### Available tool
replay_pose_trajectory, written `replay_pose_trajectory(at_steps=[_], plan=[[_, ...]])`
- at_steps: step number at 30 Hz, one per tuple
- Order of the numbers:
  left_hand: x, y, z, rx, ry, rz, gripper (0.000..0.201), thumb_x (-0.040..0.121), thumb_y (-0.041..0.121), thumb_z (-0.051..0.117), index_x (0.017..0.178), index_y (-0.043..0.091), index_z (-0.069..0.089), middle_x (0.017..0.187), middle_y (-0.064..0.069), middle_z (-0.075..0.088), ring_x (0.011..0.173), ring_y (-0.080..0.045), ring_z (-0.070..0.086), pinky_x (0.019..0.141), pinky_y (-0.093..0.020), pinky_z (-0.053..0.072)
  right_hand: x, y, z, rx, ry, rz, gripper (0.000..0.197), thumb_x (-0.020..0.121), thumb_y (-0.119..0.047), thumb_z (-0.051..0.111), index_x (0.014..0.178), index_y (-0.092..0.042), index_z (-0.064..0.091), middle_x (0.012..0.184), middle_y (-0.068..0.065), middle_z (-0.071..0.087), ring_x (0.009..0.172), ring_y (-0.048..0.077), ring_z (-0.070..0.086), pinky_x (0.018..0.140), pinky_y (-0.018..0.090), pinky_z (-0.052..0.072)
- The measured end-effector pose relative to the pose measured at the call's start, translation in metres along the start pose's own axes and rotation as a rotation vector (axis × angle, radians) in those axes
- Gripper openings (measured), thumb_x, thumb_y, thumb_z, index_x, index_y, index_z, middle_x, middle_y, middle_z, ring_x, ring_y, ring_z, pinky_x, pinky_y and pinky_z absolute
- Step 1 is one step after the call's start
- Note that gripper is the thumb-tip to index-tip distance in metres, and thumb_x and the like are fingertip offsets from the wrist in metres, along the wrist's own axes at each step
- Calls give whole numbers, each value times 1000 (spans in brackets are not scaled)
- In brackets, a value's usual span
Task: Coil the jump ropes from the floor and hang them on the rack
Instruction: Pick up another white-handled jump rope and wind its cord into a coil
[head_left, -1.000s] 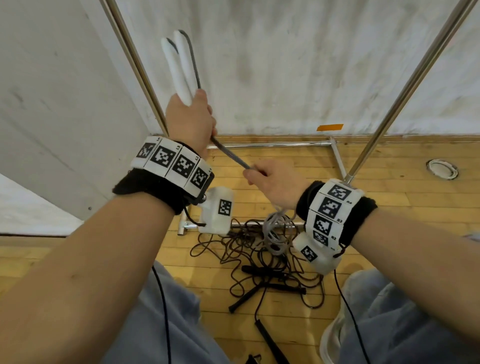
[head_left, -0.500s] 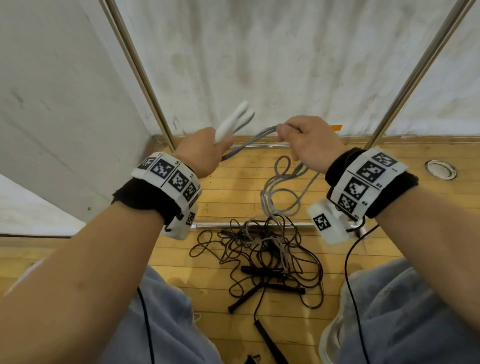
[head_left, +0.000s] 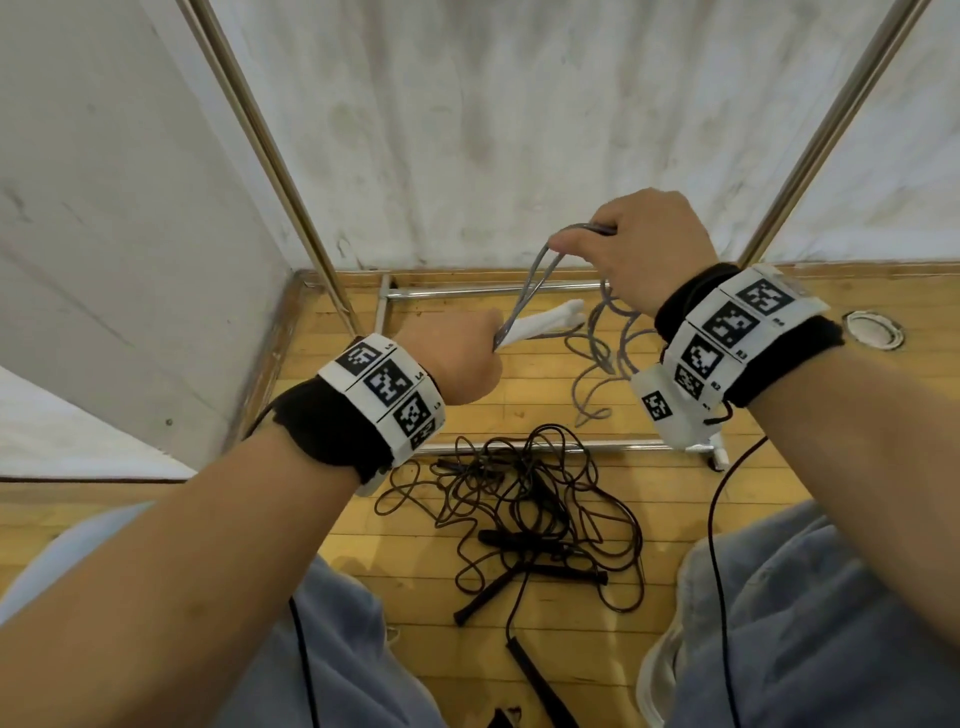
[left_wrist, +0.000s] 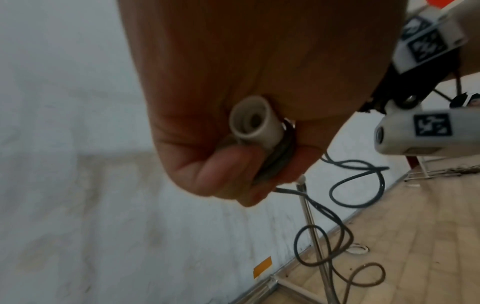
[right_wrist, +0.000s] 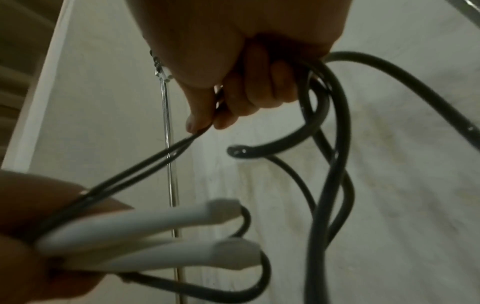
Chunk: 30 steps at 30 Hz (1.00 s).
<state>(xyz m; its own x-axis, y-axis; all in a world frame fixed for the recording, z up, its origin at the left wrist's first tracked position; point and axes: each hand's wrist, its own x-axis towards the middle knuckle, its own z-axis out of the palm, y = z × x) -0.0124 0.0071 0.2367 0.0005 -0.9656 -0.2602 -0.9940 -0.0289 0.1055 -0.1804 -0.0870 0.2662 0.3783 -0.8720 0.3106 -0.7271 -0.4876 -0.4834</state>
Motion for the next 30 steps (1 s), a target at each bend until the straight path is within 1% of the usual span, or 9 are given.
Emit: replay_pose_trajectory(at_steps=[4, 6, 10, 12, 15, 18, 21, 26, 30], plan=[[-7, 0, -9, -77, -16, 76, 16, 91, 14, 43, 105, 23, 46, 79, -1, 53, 65, -16, 49, 52, -29, 32, 5, 12, -4, 106, -129, 38, 55, 79, -58, 61, 54, -10, 51, 48, 1, 30, 46, 16, 31, 48, 28, 27], [-13, -3, -18, -218, -22, 139, 21, 91, 13, 46, 107, 27, 46, 74, 3, 51, 61, -11, 45, 51, -27, 30, 7, 17, -7, 193, -203, 65, 49, 81, -56, 60, 57, -14, 60, 49, 0, 34, 43, 12, 31, 47, 25, 29], [-24, -5, -36, -629, 5, 208, 34, 86, 4, 54, 104, 33, 54, 75, 3, 54, 63, -12, 47, 57, -26, 38, 8, 20, -4, 445, -280, 140, 42, 89, -38, 59, 71, 0, 65, 58, 9, 53, 52, 14, 47, 55, 26, 40], [-27, -6, -40, -841, 63, 187, 36, 85, -1, 54, 114, 21, 56, 78, 0, 53, 65, -13, 45, 56, -26, 37, 6, 17, 4, 595, -309, 176, 31, 93, -26, 56, 69, -9, 66, 55, -3, 59, 48, 6, 48, 49, 21, 39], [-26, -6, -43, -1121, 152, 98, 22, 84, -5, 54, 96, 14, 52, 77, -9, 46, 54, -11, 38, 46, -23, 31, 1, 13, 17, 557, -302, 137, 34, 94, -36, 51, 64, -22, 60, 46, -13, 44, 43, 8, 34, 46, 21, 30], [-22, -9, -42, -1270, 233, 17, 22, 80, 0, 57, 90, 13, 43, 72, -8, 43, 48, -12, 35, 43, -21, 28, -6, 7, 28, 501, -256, 113, 27, 96, -34, 48, 73, -25, 58, 52, -10, 45, 46, 6, 40, 49, 22, 33], [-17, -13, -40, -1318, 340, -16, 18, 84, 15, 54, 94, 18, 40, 70, -2, 53, 47, -11, 35, 41, -24, 29, -18, -6, 39, 442, -288, 53, 30, 98, -30, 43, 77, -16, 59, 55, -7, 44, 42, 2, 37, 45, 18, 32], [-4, -20, -36, -1193, 490, -150, 12, 91, 18, 47, 102, 20, 41, 70, -2, 57, 40, -8, 39, 39, -22, 31, -36, -31, 44, 327, -409, -66, 39, 100, -36, 37, 68, -19, 51, 56, -10, 40, 48, 4, 36, 50, 19, 29], [0, -24, -29, -904, 526, -185, 13, 92, 24, 45, 104, 18, 41, 78, 0, 60, 55, -12, 51, 46, -25, 37, -42, -43, 42, 230, -472, -159, 44, 97, -38, 44, 60, -16, 37, 54, -5, 31, 47, 10, 29, 46, 22, 23]])
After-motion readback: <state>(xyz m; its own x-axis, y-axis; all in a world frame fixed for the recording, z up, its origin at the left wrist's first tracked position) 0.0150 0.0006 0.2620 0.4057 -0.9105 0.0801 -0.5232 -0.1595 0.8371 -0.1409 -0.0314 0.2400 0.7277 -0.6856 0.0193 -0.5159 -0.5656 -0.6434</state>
